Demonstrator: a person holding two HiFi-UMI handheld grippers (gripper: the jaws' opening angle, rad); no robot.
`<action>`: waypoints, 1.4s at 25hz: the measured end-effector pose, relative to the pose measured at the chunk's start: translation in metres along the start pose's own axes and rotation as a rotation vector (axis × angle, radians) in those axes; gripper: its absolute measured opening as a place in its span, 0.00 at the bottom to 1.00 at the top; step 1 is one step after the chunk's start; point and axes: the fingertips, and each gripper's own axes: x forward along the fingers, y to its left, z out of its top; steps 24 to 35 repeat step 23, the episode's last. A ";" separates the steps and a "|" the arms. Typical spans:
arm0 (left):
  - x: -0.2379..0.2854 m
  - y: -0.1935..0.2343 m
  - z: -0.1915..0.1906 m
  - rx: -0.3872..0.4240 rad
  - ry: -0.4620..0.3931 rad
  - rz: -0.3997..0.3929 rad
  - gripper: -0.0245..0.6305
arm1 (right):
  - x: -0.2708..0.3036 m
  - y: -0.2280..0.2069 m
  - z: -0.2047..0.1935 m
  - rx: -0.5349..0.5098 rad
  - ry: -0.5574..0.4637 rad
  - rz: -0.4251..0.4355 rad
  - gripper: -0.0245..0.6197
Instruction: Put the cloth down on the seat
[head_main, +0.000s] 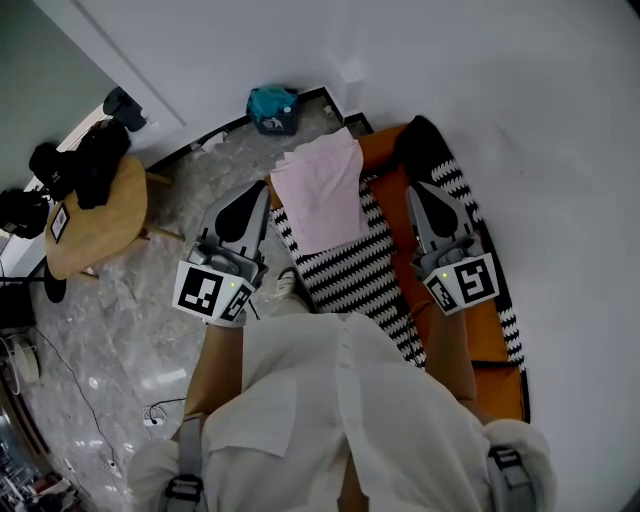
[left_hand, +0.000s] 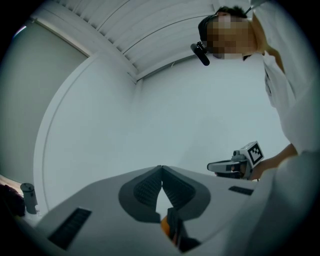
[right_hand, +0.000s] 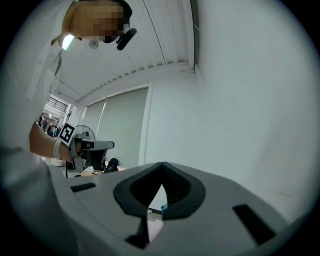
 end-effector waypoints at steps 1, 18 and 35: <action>-0.002 -0.002 0.001 0.001 0.000 0.000 0.06 | -0.003 0.000 0.001 -0.004 -0.001 0.000 0.05; -0.006 -0.026 0.004 -0.003 0.039 -0.041 0.06 | -0.036 -0.008 -0.006 0.003 0.007 -0.035 0.05; 0.000 -0.035 -0.001 -0.003 0.049 -0.046 0.06 | -0.044 -0.019 -0.010 0.003 0.010 -0.044 0.05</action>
